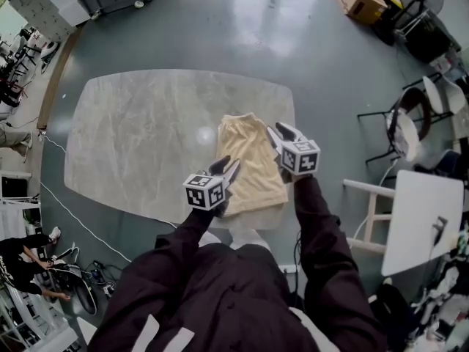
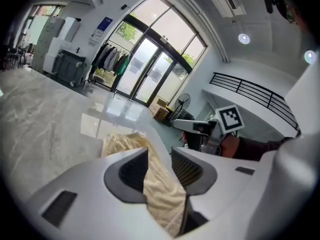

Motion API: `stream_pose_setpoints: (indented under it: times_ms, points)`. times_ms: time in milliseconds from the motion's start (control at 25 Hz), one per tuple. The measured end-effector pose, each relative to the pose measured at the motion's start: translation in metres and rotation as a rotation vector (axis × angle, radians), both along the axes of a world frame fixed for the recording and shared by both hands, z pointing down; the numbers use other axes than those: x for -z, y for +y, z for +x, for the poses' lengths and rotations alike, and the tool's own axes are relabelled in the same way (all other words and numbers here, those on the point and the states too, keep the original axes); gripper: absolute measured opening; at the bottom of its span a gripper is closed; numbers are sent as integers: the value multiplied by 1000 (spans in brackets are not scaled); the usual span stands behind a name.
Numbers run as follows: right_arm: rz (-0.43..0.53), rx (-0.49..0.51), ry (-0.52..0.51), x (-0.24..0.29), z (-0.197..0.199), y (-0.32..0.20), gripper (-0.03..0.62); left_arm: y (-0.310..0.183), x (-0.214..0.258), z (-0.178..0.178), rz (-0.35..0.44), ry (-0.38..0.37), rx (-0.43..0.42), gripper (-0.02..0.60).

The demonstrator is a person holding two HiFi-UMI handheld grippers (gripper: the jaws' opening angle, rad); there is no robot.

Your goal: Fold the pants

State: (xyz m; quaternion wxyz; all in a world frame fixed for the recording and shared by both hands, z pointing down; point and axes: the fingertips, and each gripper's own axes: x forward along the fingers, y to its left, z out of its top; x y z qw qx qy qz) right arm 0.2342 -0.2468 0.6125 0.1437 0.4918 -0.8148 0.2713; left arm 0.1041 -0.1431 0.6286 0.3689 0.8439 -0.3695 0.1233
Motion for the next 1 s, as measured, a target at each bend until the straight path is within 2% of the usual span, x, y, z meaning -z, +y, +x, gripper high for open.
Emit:
stream_pose_setpoints:
  times_ms: [160,320,560,800,1000]
  points:
    - [-2,-15,3,2,-1,-8,118,-39,-5,-15,-12,5,85,132]
    - [-35,-22,-14,-19,-15,-16,121,-69,-19,-37,-30,-29,129,132]
    - [-76,17,29,-52,-15,-32,129,-104,-46,-45,-52,-103,118,135]
    - [-122,62,76,-92,-13,-42,143,-130,-74,-44,-8,-235,51,138]
    - [-154,70,147,-115,-13,-48,143,-143,-104,-47,-95,-242,56,138]
